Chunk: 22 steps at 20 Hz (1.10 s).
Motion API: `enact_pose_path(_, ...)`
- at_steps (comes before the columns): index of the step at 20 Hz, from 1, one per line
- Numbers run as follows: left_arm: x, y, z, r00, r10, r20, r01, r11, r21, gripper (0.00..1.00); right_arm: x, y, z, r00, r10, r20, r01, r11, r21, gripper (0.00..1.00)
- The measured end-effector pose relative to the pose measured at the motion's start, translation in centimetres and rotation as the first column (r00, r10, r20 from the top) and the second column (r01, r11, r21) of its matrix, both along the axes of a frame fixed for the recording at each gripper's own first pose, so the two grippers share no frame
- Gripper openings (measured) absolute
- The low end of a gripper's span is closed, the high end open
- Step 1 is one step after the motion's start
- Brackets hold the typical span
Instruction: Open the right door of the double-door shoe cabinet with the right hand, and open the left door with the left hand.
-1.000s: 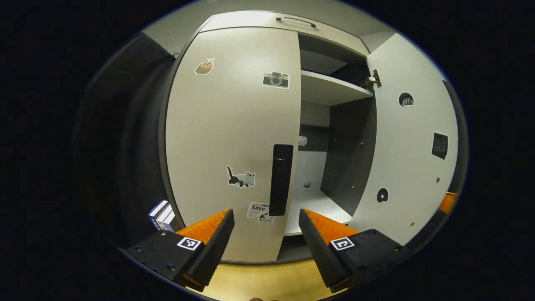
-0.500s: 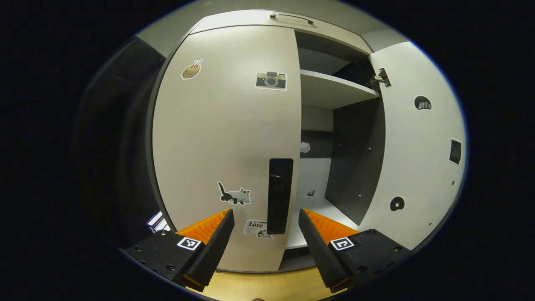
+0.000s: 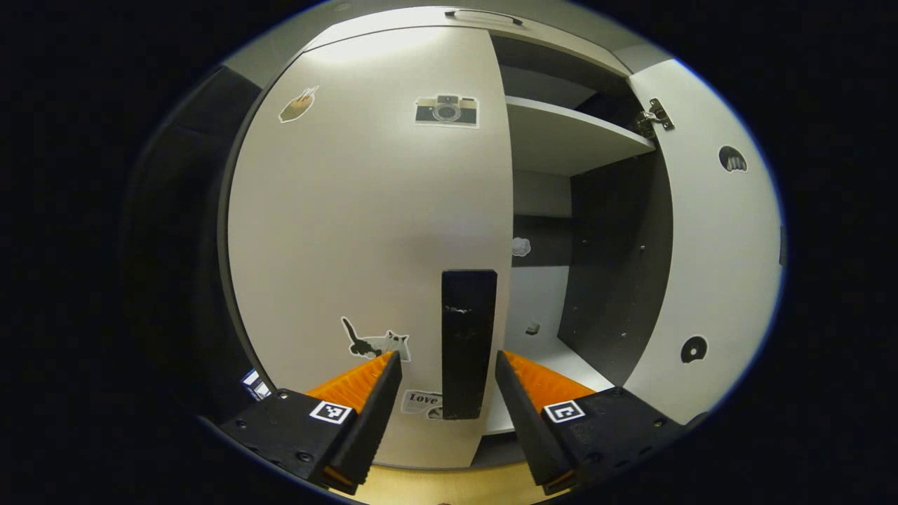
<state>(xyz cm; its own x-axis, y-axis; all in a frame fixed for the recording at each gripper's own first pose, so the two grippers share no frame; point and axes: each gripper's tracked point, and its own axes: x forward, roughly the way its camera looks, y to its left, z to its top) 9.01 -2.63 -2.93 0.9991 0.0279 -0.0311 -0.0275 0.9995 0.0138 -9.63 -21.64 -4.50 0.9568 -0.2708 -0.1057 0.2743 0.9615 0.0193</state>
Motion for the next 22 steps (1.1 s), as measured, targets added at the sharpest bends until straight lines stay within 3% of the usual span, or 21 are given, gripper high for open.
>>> enact_pose_path(4,0.9,-0.1,-0.1,1.000,0.015,0.014,-0.015,1.000,-0.002,0.67,0.2,-0.1,-0.1,1.000,0.008,-0.002,-0.008,1.000,-0.013,0.00)
enact_pose_path(6,0.8,-1.1,0.0,0.999,-0.018,0.029,0.018,1.000,-0.004,0.61,0.2,0.0,-0.1,1.000,0.014,-0.003,-0.014,1.000,-0.013,0.00)
enact_pose_path(7,0.6,-1.3,0.1,0.999,-0.014,0.040,0.014,1.000,0.008,0.51,0.2,-0.1,-0.1,1.000,0.015,-0.003,-0.015,1.000,-0.013,0.00)
enact_pose_path(8,0.9,-1.2,-0.1,0.999,-0.012,0.032,0.011,1.000,0.018,0.35,0.3,-0.1,-0.1,1.000,0.014,-0.003,-0.014,1.000,-0.015,0.00)
enact_pose_path(12,0.6,-1.1,0.0,0.999,-0.028,0.040,0.029,0.999,-0.032,0.27,0.4,-0.1,-0.2,1.000,0.020,-0.002,-0.020,1.000,-0.011,0.00)
enact_pose_path(14,0.6,-1.0,-0.2,0.999,-0.033,0.023,0.033,0.999,-0.007,0.24,0.6,-0.2,-0.1,1.000,0.019,-0.003,-0.019,1.000,-0.014,0.00)
enact_pose_path(18,0.1,-1.0,-0.3,0.998,-0.064,-0.003,0.063,0.997,-0.047,0.23,1.2,-0.4,-0.1,1.000,0.023,0.002,-0.023,1.000,-0.012,0.00)
enact_pose_path(22,0.2,-0.8,-0.3,0.997,-0.083,-0.004,0.083,0.996,-0.029,0.21,2.2,-0.9,0.0,1.000,0.024,0.007,-0.024,1.000,-0.010,0.00)
